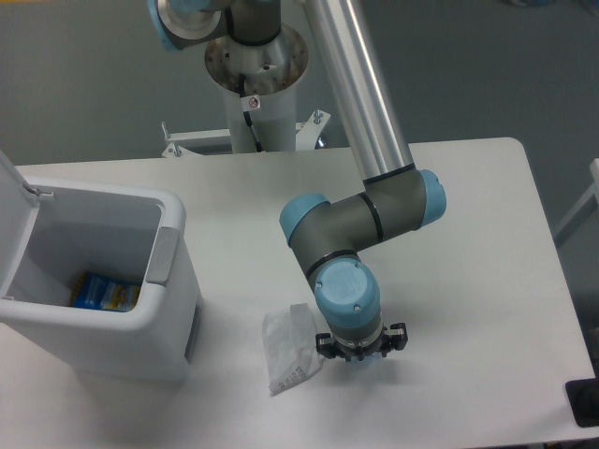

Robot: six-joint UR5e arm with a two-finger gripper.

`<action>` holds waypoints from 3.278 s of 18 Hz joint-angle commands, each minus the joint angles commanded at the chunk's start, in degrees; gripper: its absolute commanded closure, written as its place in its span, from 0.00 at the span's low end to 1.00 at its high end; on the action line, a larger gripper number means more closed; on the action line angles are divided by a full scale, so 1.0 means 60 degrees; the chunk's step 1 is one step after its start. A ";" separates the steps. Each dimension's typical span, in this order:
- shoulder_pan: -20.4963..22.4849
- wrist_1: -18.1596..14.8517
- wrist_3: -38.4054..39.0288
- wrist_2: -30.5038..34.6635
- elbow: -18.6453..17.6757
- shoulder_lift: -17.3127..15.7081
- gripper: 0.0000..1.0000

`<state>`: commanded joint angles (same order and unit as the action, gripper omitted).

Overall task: Place the trash in the trash can
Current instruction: 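Lower the gripper over the bottle and close it around the bottle, then lift the bottle and carry it over the white trash bin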

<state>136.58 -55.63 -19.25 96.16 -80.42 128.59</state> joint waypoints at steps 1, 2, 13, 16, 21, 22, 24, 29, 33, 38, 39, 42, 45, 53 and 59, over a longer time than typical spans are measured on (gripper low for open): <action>0.0044 0.0000 0.0000 -0.0176 0.0015 -0.0059 0.53; 0.0059 0.0000 0.0000 -0.0337 0.0029 -0.0117 0.53; 0.0484 0.0000 0.0146 -0.1831 0.0819 -0.0527 0.53; 0.0659 0.0000 0.0264 -0.2709 0.0908 -0.1068 0.53; 0.0660 0.0015 0.0220 -0.3472 0.0952 -0.2138 0.52; 0.0659 0.0015 0.0234 -0.3691 0.0981 -0.2314 0.52; 0.0645 0.0015 0.0249 -0.4204 0.1054 -0.2636 0.52; 0.0586 0.0161 0.0220 -0.5521 0.1186 -0.3354 0.52; 0.0586 0.0234 0.0234 -0.6911 0.1303 -0.3721 0.52; 0.0542 0.0278 0.0468 -0.8526 0.1669 -0.3868 0.52; 0.0528 0.0278 0.0498 -0.8643 0.1728 -0.3897 0.52; 0.0309 0.0278 0.0513 -0.9126 0.1816 -0.4058 0.52; -0.0086 0.0293 0.0498 -0.9216 0.1831 -0.4146 0.52; -0.1127 0.1128 0.0425 -0.9216 0.1816 -0.3678 0.47; -0.1318 0.1157 0.0425 -0.9245 0.1743 -0.3385 0.47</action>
<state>128.67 -48.69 -16.70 40.69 -69.96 108.28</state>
